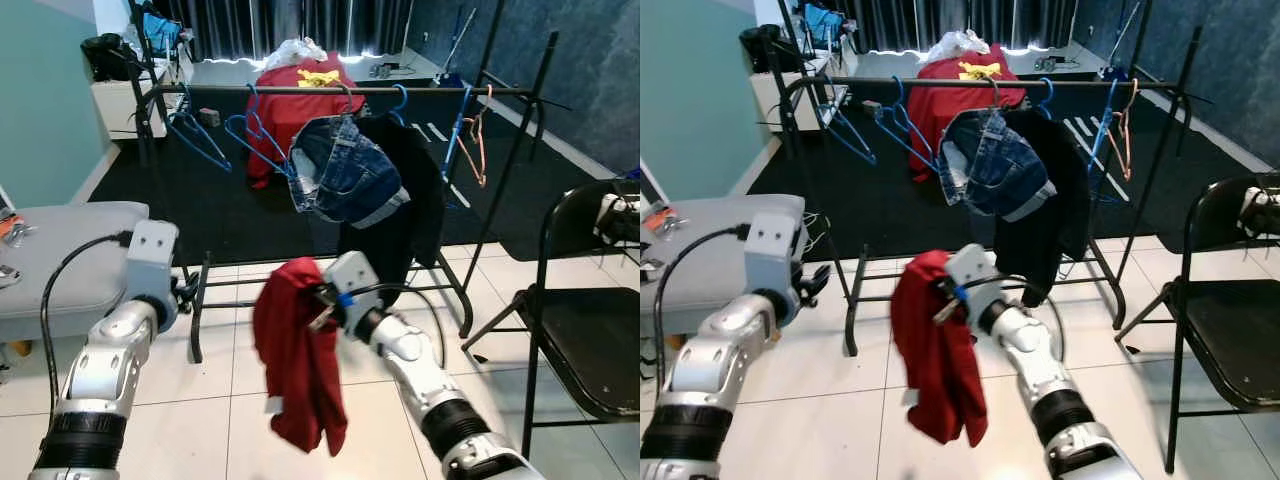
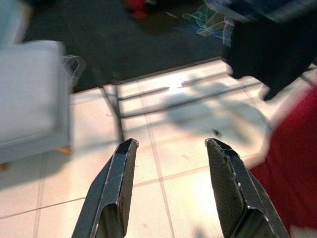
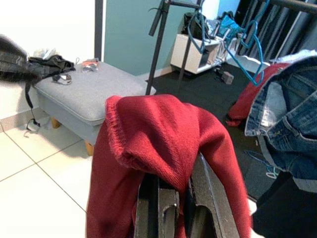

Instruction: Hang hanger

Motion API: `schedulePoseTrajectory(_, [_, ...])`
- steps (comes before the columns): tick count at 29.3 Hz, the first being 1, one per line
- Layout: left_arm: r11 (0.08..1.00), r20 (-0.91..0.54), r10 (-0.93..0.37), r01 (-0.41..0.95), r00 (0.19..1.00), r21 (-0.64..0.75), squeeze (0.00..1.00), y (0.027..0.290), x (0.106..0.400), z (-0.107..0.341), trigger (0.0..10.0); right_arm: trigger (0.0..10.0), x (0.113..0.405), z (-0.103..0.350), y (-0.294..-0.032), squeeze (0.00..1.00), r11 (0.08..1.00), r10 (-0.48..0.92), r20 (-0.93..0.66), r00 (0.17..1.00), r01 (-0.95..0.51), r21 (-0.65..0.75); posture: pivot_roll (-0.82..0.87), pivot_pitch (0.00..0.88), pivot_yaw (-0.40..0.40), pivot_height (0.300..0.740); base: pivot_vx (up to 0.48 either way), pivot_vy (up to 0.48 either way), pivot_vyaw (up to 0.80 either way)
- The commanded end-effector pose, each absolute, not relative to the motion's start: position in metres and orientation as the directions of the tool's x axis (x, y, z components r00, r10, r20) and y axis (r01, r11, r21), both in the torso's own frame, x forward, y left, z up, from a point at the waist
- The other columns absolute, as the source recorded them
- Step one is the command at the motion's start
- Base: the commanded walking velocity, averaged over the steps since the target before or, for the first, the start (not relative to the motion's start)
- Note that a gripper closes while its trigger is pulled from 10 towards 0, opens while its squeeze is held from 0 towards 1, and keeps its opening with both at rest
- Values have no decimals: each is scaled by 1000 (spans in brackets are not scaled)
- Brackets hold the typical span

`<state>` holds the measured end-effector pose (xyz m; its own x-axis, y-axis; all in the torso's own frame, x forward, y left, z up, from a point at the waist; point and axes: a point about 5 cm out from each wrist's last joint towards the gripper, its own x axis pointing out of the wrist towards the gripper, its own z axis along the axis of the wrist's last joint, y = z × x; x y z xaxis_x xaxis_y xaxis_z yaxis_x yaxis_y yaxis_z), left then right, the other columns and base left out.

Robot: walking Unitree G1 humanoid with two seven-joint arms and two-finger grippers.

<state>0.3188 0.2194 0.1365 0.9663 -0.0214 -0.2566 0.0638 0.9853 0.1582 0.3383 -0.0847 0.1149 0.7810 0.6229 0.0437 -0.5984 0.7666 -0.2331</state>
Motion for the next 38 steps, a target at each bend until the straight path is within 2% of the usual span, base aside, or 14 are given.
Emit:
schedulePoseTrajectory(1, [950,-385,-199,274,901,152,0,207,299,106,10000,0,346,129,-94,0,739,657,30,753,-636,-224,23,0,14,740,0,0,0])
schedulePoseTrajectory(3, [950,-385,-199,274,901,152,0,207,299,106,10000,0,346,129,-94,0,739,657,30,753,-636,-224,23,0,14,740,0,0,0])
schedulePoseTrajectory(4, [937,-403,-245,323,882,137,0,202,293,99,10000,0,344,134,-92,0,676,725,8,689,-710,-199,23,0,14,740,0,0,0])
schedulePoseTrajectory(5, [937,-403,-245,323,882,137,0,202,293,99,10000,0,344,134,-92,0,676,725,8,689,-710,-199,23,0,14,740,0,0,0])
schedulePoseTrajectory(7, [942,-318,-260,312,912,126,0,195,297,103,10000,0,335,148,-91,0,508,854,-17,519,-842,-179,14,0,8,740,0,0,0])
schedulePoseTrajectory(8, [942,-318,-260,312,912,126,0,195,297,103,10000,0,335,148,-91,0,508,854,-17,519,-842,-179,14,0,8,740,0,0,0])
schedulePoseTrajectory(13, [963,-198,-223,248,955,109,0,203,304,119,10000,0,334,181,-118,0,361,927,-35,374,-914,-186,13,0,12,740,0,0,0])
schedulePoseTrajectory(15, [963,-198,-223,248,955,109,0,203,304,119,10000,0,334,181,-118,0,361,927,-35,374,-914,-186,13,0,12,740,0,0,0])
schedulePoseTrajectory(17, [970,-185,-188,213,964,120,0,215,302,122,10000,0,336,198,-139,0,290,947,-89,308,-941,-177,6,0,13,740,0,0,0])
schedulePoseTrajectory(20, [972,-175,-181,203,968,117,0,219,301,123,10000,0,336,204,-145,0,258,953,-115,279,-951,-169,6,0,13,740,0,0,0])
schedulePoseTrajectory(31, [937,-146,-335,345,931,49,0,218,284,124,10000,0,341,221,-164,0,222,951,-176,255,-957,-186,-4,1,-20,740,0,0,0])
schedulePoseTrajectory(32, [915,-127,-398,403,908,10,0,215,278,126,10000,0,340,223,-165,0,204,951,-195,242,-960,-193,0,2,-26,740,0,0,0])
schedulePoseTrajectory(33, [880,-108,-474,474,874,-26,1000,206,273,128,10000,0,338,225,-165,0,189,953,-202,227,-963,-191,-1,2,-25,740,0,0,0])
schedulePoseTrajectory(38, [819,-63,-572,565,818,-97,1000,186,271,127,10000,0,336,229,-162,0,162,958,-208,199,-970,-182,-6,2,-15,740,0,0,0])
